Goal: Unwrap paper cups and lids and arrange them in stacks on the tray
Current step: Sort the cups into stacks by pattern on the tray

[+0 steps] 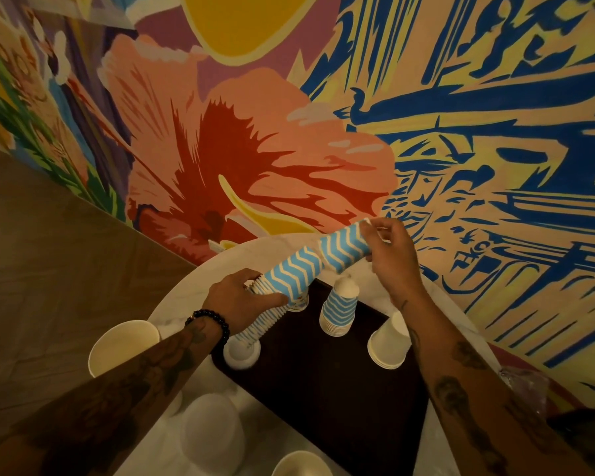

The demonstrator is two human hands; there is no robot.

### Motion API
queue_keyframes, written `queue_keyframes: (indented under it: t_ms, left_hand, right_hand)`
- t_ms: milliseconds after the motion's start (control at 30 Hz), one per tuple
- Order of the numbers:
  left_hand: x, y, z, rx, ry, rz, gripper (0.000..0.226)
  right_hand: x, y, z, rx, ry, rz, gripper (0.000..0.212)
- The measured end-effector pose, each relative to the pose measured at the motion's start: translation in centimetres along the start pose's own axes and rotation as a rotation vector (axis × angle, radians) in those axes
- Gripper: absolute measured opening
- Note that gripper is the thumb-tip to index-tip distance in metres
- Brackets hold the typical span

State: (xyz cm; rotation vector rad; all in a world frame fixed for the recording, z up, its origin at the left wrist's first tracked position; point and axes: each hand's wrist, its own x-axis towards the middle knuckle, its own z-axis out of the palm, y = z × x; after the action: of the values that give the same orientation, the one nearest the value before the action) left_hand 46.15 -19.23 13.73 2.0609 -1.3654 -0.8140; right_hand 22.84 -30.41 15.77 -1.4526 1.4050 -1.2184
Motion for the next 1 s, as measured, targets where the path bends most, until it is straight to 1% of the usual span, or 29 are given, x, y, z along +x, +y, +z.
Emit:
queue_keyframes:
  t_ms: [67, 200, 333, 433, 633, 700, 800, 900, 1000]
  left_hand:
    - [0.2, -0.6, -0.1, 0.011, 0.023, -0.015, 0.067]
    - [0.4, -0.9, -0.1, -0.001, 0.03, -0.031, 0.068]
    - [0.4, -0.6, 0.1, 0.015, 0.031, -0.023, 0.067]
    - [0.6, -0.7, 0.2, 0.021, 0.032, -0.022, 0.069]
    - [0.6, -1.0, 0.2, 0.029, 0.038, -0.016, 0.068]
    - [0.5, -0.9, 0.2, 0.027, 0.037, -0.007, 0.068]
    - [0.5, -0.8, 0.3, 0.014, 0.037, 0.008, 0.07]
    - [0.3, -0.4, 0.5, 0.002, 0.034, 0.026, 0.068]
    - [0.1, 0.0, 0.9, -0.018, 0.043, 0.068, 0.066]
  right_hand:
    - [0.2, 0.4, -0.9, -0.11, 0.042, -0.069, 0.029]
    - [0.0, 2.2, -1.1, -0.321, -0.047, -0.146, 0.038]
    - [-0.7, 4.2, -0.1, -0.446, -0.132, -0.124, 0.043]
    - [-1.2, 5.7, 0.5, -0.553, -0.189, -0.139, 0.047]
    - [-2.1, 8.1, 1.1, -0.66, -0.283, -0.076, 0.048]
    - [-2.1, 8.2, 1.1, -0.647, -0.275, -0.04, 0.047]
    - [-2.1, 6.8, 1.0, -0.55, -0.208, -0.033, 0.04]
    - [-1.8, 4.2, 1.1, -0.298, -0.196, 0.037, 0.035]
    - [-2.1, 1.4, 1.5, -0.05, -0.305, 0.145, 0.038]
